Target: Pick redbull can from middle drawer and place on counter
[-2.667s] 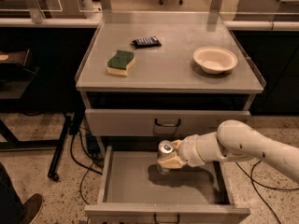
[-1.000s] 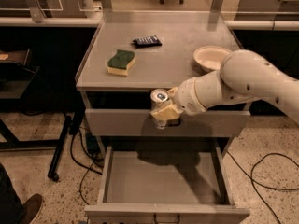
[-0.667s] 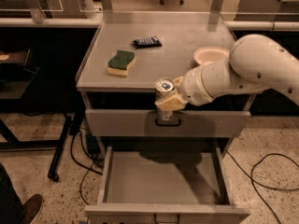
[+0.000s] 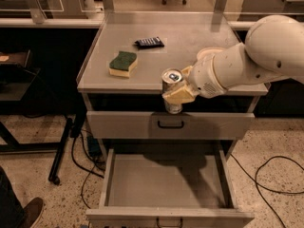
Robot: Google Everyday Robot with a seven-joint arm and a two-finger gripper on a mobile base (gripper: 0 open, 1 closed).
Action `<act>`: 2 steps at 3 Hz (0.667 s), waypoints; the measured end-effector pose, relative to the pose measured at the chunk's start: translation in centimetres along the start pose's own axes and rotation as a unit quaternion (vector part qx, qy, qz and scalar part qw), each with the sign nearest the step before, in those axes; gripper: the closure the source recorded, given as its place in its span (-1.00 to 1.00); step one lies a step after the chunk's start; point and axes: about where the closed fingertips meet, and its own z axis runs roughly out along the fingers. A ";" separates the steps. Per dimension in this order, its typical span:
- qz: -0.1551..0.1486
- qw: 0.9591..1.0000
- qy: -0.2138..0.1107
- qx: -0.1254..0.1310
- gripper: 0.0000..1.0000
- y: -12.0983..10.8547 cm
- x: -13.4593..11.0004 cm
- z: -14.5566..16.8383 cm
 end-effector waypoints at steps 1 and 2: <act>-0.010 1.000 -0.016 0.006 1.00 -2.5 -1.6 -0.3; -0.015 0.999 -0.033 0.010 1.00 -7.4 -3.7 -0.1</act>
Offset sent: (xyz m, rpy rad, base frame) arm 0.1545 -0.0114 0.1108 0.1031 -0.1518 -0.0020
